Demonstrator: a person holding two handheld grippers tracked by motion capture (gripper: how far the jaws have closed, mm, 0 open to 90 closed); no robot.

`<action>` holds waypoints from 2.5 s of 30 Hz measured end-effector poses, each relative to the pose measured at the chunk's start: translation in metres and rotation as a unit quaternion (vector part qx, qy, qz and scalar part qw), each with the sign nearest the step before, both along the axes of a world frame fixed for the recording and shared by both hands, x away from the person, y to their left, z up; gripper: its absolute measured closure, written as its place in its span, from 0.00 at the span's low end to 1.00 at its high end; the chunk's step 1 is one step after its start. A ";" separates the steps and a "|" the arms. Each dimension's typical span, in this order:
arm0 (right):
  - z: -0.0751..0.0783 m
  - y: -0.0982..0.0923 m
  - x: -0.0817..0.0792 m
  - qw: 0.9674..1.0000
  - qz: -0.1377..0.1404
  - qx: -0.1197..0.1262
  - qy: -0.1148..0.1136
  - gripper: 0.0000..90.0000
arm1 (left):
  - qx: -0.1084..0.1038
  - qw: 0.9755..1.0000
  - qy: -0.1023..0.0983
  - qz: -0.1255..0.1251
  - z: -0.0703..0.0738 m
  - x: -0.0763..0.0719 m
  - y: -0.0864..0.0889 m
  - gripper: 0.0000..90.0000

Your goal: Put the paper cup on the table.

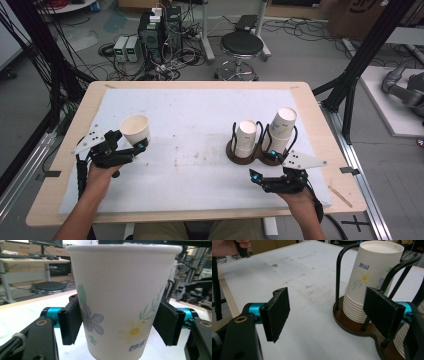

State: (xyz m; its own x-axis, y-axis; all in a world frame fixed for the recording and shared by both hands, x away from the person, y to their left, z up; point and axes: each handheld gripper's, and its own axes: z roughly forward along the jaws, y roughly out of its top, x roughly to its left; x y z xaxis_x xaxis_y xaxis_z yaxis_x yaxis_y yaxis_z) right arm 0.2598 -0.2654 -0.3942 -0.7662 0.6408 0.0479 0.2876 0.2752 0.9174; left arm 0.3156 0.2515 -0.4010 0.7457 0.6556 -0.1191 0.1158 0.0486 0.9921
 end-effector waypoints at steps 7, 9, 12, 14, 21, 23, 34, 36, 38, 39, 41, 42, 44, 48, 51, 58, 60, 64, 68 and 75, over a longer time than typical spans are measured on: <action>0.002 0.002 0.001 1.000 0.006 0.000 -0.005 0.25 | 0.009 0.999 0.007 0.040 0.001 0.023 0.006 0.34; 0.001 0.002 0.002 1.000 0.007 -0.001 -0.005 0.25 | 0.015 0.998 0.015 0.052 -0.002 0.031 0.006 0.34; 0.000 0.002 0.003 1.000 0.008 -0.002 -0.003 0.25 | 0.015 0.998 0.020 0.058 -0.004 0.040 0.005 0.34; 0.000 0.003 0.003 1.000 0.008 -0.001 -0.001 0.25 | 0.013 0.998 0.022 0.061 -0.004 0.045 0.004 0.34; 0.000 0.004 0.002 1.000 0.013 0.000 0.000 0.25 | 0.023 0.996 0.049 0.077 -0.016 0.059 0.003 0.35; 0.000 0.004 0.002 1.000 0.013 0.000 0.001 0.25 | 0.031 0.995 0.054 0.082 -0.019 0.062 0.001 0.35; 0.000 0.004 0.001 1.000 0.013 -0.001 0.000 0.25 | 0.062 0.992 0.083 0.074 -0.034 0.071 -0.010 0.35; 0.000 0.003 0.000 1.000 0.014 -0.001 0.000 0.25 | 0.073 0.990 0.092 0.074 -0.037 0.072 -0.012 0.35; 0.000 0.003 0.000 1.000 0.013 -0.001 0.001 0.25 | 0.084 0.989 0.098 0.077 -0.039 0.073 -0.013 0.35; 0.000 0.002 0.000 1.000 0.013 -0.001 0.001 0.25 | 0.091 0.987 0.102 0.083 -0.040 0.074 -0.013 0.35; -0.001 0.002 0.000 1.000 0.013 -0.001 0.000 0.25 | 0.107 0.984 0.110 0.090 -0.041 0.074 -0.014 0.35; -0.001 0.001 0.000 1.000 0.013 0.000 0.001 0.25 | 0.114 0.982 0.116 0.093 -0.042 0.074 -0.014 0.35; -0.001 0.001 0.000 1.000 0.013 -0.001 0.000 0.25 | 0.134 0.978 0.124 0.098 -0.044 0.074 -0.014 0.35; -0.001 0.002 -0.001 1.000 0.013 -0.001 0.003 0.25 | 0.169 0.971 0.135 0.102 -0.045 0.073 -0.016 0.36; 0.000 0.002 -0.001 1.000 0.013 -0.003 0.000 0.25 | 0.197 0.964 0.143 0.105 -0.046 0.071 -0.018 0.36; 0.000 0.003 -0.001 1.000 0.014 -0.003 0.001 0.25 | 0.189 0.965 0.141 0.113 -0.051 0.061 -0.011 0.36; 0.000 0.003 -0.001 1.000 0.015 -0.003 0.002 0.25 | 0.192 0.964 0.144 0.113 -0.051 0.059 -0.010 0.36; 0.000 0.004 -0.001 1.000 0.016 -0.004 0.002 0.25 | 0.197 0.962 0.149 0.116 -0.052 0.056 -0.009 0.36; 0.000 0.004 -0.002 1.000 0.017 -0.003 0.004 0.25 | 0.204 0.959 0.153 0.119 -0.052 0.053 -0.009 0.35; 0.001 0.005 -0.002 1.000 0.021 -0.003 0.001 0.25 | 0.200 0.959 0.156 0.124 -0.052 0.049 -0.009 0.28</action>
State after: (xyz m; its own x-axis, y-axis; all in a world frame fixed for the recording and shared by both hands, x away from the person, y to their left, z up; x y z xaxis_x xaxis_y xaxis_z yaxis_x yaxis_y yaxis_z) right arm 0.2583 -0.2607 -0.3935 -0.7922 0.6086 0.0448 0.2768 0.2929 0.9152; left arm 0.3647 0.2426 -0.4527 0.5305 0.8476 -0.0127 0.4439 -0.2650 0.8560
